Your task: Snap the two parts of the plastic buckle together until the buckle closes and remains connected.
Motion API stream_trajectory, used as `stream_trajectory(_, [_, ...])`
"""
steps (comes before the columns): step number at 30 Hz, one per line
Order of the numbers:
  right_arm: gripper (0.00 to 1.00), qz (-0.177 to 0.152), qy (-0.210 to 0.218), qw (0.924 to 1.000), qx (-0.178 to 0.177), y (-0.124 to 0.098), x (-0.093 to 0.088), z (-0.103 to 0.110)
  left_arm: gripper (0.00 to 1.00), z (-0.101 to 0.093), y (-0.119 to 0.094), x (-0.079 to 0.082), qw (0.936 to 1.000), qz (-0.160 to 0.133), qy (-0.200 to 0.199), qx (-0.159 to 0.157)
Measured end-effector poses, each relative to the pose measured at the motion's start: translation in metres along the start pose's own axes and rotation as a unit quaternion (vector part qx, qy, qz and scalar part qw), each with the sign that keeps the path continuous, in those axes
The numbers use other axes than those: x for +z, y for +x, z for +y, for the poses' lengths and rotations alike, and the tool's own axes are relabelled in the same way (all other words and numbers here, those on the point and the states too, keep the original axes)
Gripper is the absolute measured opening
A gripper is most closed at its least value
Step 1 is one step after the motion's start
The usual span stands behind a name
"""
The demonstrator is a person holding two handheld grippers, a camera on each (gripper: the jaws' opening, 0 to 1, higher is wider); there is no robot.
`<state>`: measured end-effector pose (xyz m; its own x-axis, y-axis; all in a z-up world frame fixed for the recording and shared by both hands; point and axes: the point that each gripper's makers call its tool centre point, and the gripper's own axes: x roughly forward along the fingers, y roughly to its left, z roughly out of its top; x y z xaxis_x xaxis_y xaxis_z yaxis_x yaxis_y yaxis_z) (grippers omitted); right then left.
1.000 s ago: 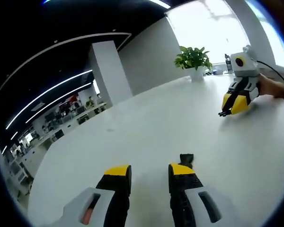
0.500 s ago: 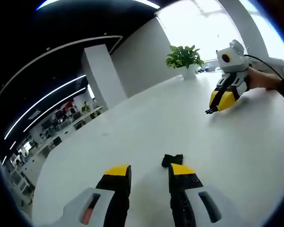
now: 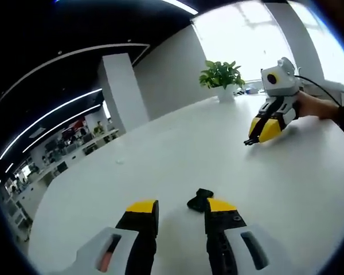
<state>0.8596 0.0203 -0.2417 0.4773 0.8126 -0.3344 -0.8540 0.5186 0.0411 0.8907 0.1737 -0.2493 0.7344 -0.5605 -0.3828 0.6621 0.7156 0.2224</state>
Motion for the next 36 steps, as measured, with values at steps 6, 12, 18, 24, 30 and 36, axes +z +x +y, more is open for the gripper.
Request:
stream_trajectory(6, [0.13,0.004,0.003,1.0,0.001,0.0,-0.001,0.0,0.31,-0.001,0.006,0.0,0.9996,-0.01,-0.023,-0.016])
stream_trajectory(12, [0.13,0.004,0.007,0.9999,0.006,0.001,-0.002,0.001,0.27,-0.01,0.011,0.004,0.999,-0.021,-0.007,-0.039])
stream_trajectory(18, [0.13,0.008,0.013,0.9999,0.007,0.003,-0.004,0.002,0.22,-0.026,0.014,0.007,0.9968,-0.033,-0.013,-0.072])
stream_trajectory(24, [0.13,0.007,0.014,0.9998,0.009,0.003,-0.004,0.003,0.21,-0.033,0.013,0.007,0.9953,-0.035,-0.029,-0.085])
stream_trajectory(30, [0.13,0.007,0.014,0.9998,0.009,0.003,-0.004,0.003,0.19,-0.035,0.013,0.006,0.9947,-0.035,-0.039,-0.088])
stream_trajectory(36, [0.13,0.007,0.014,0.9998,0.01,0.003,-0.004,0.003,0.15,-0.039,0.012,0.006,0.9946,-0.035,-0.036,-0.091])
